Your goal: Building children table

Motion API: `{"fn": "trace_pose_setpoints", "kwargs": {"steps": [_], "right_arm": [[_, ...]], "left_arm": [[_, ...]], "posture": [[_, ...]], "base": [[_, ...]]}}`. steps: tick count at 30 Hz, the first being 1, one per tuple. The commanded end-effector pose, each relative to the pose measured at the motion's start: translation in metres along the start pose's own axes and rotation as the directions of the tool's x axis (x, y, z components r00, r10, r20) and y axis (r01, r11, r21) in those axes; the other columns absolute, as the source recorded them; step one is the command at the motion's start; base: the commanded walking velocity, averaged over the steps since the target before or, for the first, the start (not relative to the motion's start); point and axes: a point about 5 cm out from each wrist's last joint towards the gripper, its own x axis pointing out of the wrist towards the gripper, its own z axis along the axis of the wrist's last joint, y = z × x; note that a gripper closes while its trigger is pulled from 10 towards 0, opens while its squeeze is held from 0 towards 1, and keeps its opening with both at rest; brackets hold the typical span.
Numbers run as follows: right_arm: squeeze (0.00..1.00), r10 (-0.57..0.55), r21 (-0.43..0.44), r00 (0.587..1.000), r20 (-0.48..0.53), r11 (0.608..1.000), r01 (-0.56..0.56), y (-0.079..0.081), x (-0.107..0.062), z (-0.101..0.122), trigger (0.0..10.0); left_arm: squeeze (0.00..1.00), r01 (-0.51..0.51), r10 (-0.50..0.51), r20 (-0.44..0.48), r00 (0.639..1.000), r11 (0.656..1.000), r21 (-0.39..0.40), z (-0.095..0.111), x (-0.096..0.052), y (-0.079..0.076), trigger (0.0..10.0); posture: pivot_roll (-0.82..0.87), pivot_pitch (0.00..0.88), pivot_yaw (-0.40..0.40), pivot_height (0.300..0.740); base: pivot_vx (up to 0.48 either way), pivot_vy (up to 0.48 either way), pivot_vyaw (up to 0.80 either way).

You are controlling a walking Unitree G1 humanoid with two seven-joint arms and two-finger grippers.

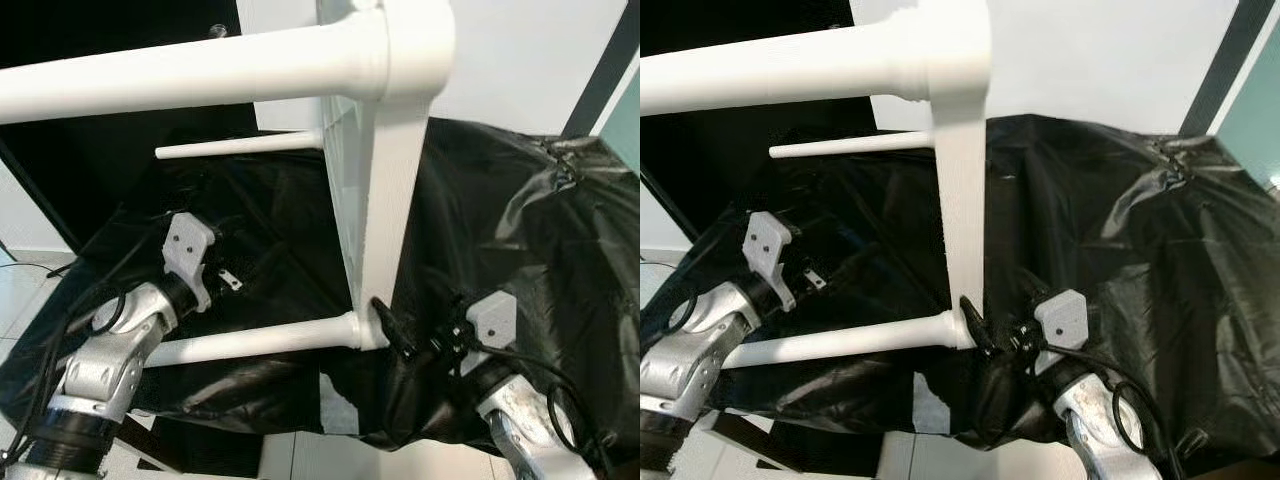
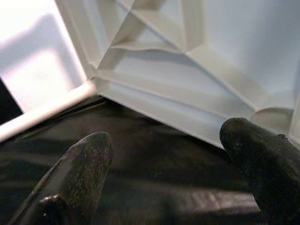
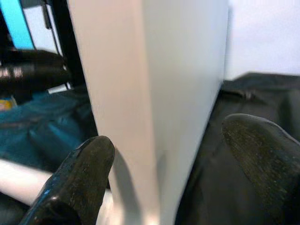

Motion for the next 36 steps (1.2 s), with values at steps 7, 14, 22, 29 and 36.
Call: {"fn": "trace_pose_setpoints", "kwargs": {"steps": [7,14,22,29,36], "right_arm": [[0.0,-0.042,0.04,0.999,0.01,0.998,0.042,0.007,0.022,-0.006,10.0],[0.0,0.033,0.045,0.999,0.022,0.998,-0.034,0.015,0.03,-0.008,10.0],[0.0,-0.031,0.042,0.999,0.023,0.999,0.03,0.016,0.039,-0.012,10.0],[0.0,-0.146,0.019,0.988,0.054,0.989,0.145,0.015,0.055,-0.013,10.0],[0.0,-0.143,0.019,0.988,0.058,0.99,0.142,0.021,0.063,-0.016,10.0]], "left_arm": [[0.0,-0.08,0.08,0.002,0.997,0.997,-0.012,0.001,-0.013,0.0,10.0],[0.0,-0.075,0.075,0.005,0.997,0.997,-0.021,0.002,-0.013,-0.004,10.0],[0.0,-0.006,0.005,-0.014,1.0,0.998,-0.067,-0.002,-0.015,-0.016,10.0],[0.0,0.092,-0.094,-0.006,0.996,0.986,-0.142,0.0,-0.014,-0.036,10.0],[0.0,0.052,-0.053,-0.006,0.999,0.991,-0.127,-0.001,-0.014,-0.034,10.0]], "posture": [[0.08,0.0,-0.032,0.74],[0.1,0.0,-0.04,0.74],[0.11,0.0,-0.036,0.74],[0.13,0.0,-0.037,0.74],[0.14,0.0,-0.045,0.74]], "base": [[0.0,0.0,0.0],[0.0,0.0,0.0],[0.0,0.0,0.0],[0.0,0.0,0.0],[0.0,0.0,0.0]]}}
